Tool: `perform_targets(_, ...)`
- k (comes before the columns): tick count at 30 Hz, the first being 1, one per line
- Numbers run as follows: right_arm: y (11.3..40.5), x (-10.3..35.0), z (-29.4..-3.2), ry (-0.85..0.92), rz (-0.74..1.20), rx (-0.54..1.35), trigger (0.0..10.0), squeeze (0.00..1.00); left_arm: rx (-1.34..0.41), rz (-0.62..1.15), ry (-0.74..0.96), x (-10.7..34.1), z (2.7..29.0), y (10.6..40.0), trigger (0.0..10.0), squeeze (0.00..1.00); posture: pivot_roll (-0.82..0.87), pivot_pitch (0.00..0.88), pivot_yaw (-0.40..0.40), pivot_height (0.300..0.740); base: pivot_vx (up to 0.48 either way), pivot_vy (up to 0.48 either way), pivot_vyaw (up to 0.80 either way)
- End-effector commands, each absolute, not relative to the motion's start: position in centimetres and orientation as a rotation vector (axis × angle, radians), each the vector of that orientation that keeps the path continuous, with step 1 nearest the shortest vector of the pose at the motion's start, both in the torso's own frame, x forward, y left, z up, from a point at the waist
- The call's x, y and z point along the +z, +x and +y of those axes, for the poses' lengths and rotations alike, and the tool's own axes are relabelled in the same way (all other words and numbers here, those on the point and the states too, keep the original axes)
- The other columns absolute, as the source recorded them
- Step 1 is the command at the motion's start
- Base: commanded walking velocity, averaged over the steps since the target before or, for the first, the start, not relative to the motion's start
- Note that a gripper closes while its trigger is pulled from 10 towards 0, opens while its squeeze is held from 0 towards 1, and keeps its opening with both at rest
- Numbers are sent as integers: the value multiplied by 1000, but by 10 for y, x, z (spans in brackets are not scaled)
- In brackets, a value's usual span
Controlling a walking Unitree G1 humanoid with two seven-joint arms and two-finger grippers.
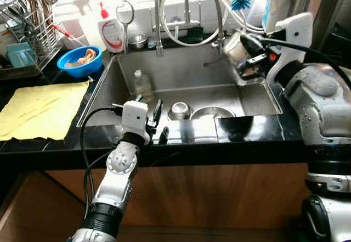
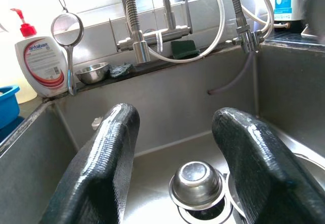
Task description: Kitchen organization
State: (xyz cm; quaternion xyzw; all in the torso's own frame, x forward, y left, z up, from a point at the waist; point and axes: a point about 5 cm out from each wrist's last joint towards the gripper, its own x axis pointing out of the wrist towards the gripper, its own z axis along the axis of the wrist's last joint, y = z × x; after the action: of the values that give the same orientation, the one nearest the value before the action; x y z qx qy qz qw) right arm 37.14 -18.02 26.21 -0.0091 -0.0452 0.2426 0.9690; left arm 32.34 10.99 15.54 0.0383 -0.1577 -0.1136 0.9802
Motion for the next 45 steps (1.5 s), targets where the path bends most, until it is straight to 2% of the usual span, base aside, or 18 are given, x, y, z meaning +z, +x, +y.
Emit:
perform_targets(1, 376, 261, -176, -21, -92, 499, 10000, 0, -205, -318, 86, 157, 116, 324, 10000, 0, -261, 0, 116, 740, 0, 0, 0)
perform_targets(7, 386, 233, -185, 36, 15, 444, 10000, 0, -205, -317, 86, 157, 116, 324, 10000, 0, -259, 0, 116, 740, 0, 0, 0)
perform_targets(14, 390, 198, -187, 1, 135, 408, 10000, 0, -201, -318, 89, 157, 117, 324, 10000, 0, -252, 0, 113, 740, 0, 0, 0)
perform_targets(25, 395, 189, -192, 17, 145, 356, 10000, 0, -200, -317, 91, 157, 119, 323, 10000, 0, -245, 0, 116, 740, 0, 0, 0)
perform_targets(26, 395, 189, -194, 23, 145, 341, 10000, 1000, -201, -318, 91, 157, 119, 323, 10000, 0, -244, 0, 116, 740, 0, 0, 0)
perform_targets(31, 396, 188, -195, 19, 142, 330, 10000, 1000, -205, -319, 91, 157, 118, 322, 10000, 0, -246, 0, 120, 740, 0, 0, 0)
perform_targets(33, 397, 189, -195, 13, 126, 321, 10000, 118, -208, -318, 90, 157, 118, 322, 10000, 0, -250, 0, 123, 740, 0, 0, 0)
perform_targets(34, 397, 189, -196, 13, 125, 318, 10000, 0, -210, -317, 90, 156, 118, 322, 10000, 0, -253, 0, 122, 740, 0, 0, 0)
perform_targets(39, 394, 188, -201, -29, 108, 278, 10000, 0, -217, -315, 89, 155, 116, 321, 10000, 0, -250, 0, 122, 740, 0, 0, 0)
perform_targets(45, 382, 220, -209, -156, -11, 223, 10000, 0, -220, -310, 90, 154, 116, 321, 10000, 0, -266, 0, 130, 740, 0, 0, 0)
